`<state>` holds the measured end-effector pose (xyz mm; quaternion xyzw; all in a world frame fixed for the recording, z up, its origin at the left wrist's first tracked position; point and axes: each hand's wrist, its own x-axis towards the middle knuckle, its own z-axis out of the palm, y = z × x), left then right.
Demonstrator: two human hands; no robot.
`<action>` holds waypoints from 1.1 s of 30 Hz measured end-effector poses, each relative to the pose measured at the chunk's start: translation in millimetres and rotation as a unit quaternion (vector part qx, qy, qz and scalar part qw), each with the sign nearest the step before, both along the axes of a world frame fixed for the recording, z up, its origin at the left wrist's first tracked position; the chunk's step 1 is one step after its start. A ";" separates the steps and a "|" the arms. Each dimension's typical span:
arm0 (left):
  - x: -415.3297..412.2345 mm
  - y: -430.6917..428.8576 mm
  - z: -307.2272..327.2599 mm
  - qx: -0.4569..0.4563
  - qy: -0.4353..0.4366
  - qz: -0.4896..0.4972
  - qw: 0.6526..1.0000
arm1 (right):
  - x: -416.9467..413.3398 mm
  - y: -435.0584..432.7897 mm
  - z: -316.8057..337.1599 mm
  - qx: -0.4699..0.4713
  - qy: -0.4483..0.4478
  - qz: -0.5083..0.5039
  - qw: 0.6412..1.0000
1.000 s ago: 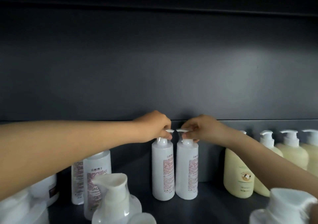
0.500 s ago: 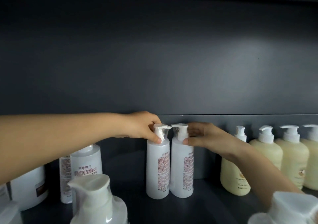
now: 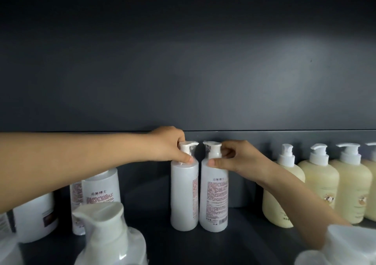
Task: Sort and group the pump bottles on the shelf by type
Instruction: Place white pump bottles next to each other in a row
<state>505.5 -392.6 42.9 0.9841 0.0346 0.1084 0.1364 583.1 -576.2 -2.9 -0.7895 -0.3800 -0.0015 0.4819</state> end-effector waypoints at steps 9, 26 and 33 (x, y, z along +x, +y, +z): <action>-5.9 0.1 0.8 -0.023 0.031 -0.022 0.999 | -0.2 -12.2 4.9 -0.033 0.053 0.053 0.997; -10.2 -3.3 -6.3 -0.069 0.024 -0.019 0.997 | -4.8 -0.2 -0.4 -0.117 0.000 0.001 0.993; -12.0 9.6 -4.1 -0.293 0.185 -0.104 0.932 | 4.1 -23.4 -7.0 -0.041 0.205 0.148 0.967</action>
